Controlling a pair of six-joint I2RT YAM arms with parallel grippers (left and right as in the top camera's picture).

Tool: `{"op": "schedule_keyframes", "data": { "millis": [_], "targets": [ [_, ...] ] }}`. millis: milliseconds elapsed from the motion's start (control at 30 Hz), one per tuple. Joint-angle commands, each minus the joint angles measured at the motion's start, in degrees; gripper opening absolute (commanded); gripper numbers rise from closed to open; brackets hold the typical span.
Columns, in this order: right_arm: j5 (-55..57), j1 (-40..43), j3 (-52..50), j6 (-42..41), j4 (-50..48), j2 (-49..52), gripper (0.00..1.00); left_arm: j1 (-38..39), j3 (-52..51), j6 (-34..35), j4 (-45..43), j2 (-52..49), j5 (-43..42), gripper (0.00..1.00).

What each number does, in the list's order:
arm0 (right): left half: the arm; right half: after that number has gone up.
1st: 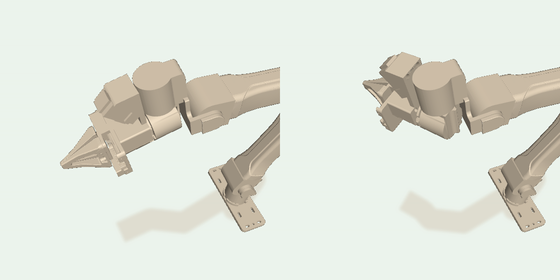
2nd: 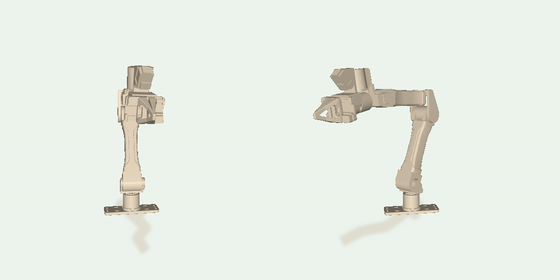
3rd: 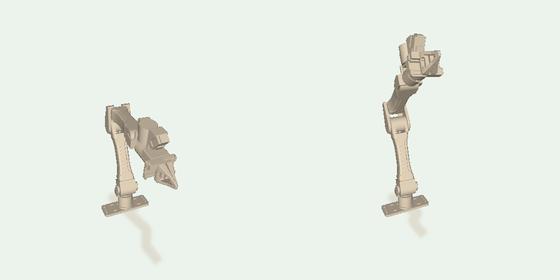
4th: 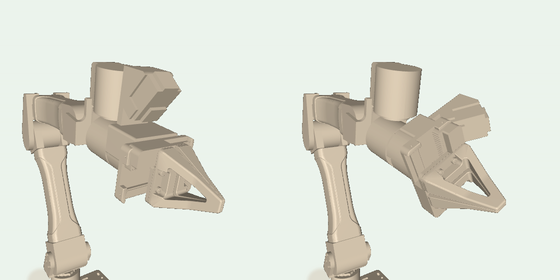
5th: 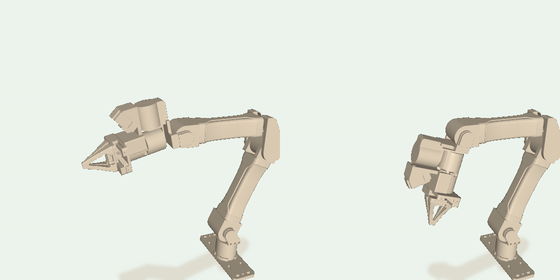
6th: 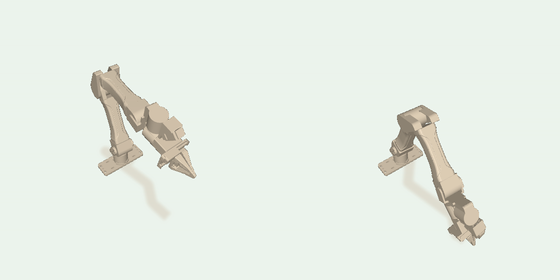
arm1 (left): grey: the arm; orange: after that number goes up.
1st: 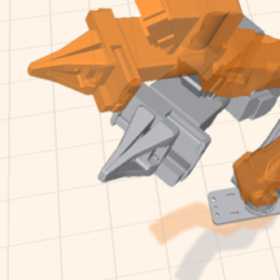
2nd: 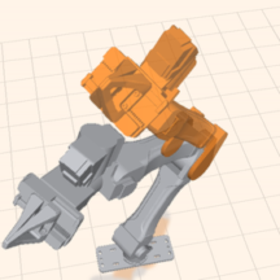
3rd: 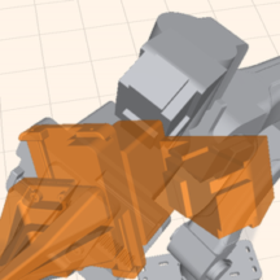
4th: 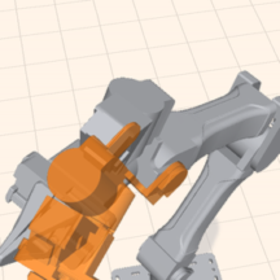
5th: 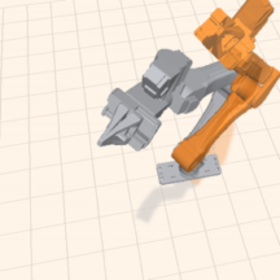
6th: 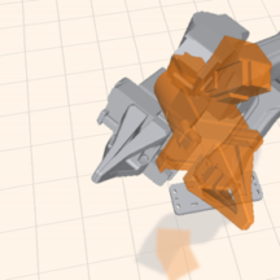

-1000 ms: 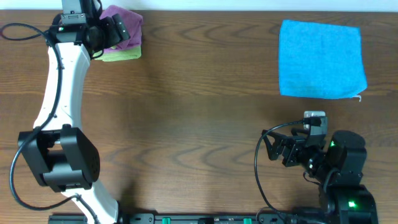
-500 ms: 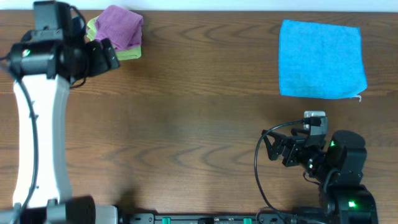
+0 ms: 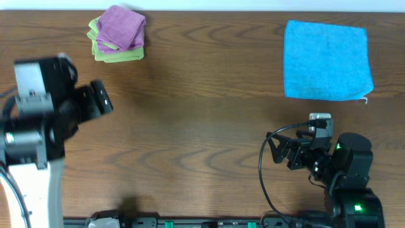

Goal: Fold the cloth

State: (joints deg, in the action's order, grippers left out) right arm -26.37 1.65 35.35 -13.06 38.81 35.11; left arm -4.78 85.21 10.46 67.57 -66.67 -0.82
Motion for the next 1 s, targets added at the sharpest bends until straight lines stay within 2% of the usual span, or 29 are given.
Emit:
{"op": "schedule_keyframes", "data": {
  "millis": [0, 100, 400, 967],
  "targets": [
    [-0.6, 0.5, -0.3, -0.6, 0.0, -0.2, 0.99, -0.1, -7.4, -0.6, -2.5, 5.8, 1.2, 0.96],
    [-0.6, 0.5, -0.3, -0.6, 0.0, -0.2, 0.99, -0.1, -16.9, -0.7, -6.3, 13.5, 1.5, 0.95],
    [-0.6, 0.5, -0.3, -0.6, 0.0, -0.2, 0.99, -0.1, -36.8, -1.3, -17.4, 30.6, 3.8, 0.95],
    [-0.6, 0.5, -0.3, -0.6, 0.0, -0.2, 0.99, -0.1, -61.1, -2.1, -22.9, 55.6, 4.4, 0.95]
  ]
}}
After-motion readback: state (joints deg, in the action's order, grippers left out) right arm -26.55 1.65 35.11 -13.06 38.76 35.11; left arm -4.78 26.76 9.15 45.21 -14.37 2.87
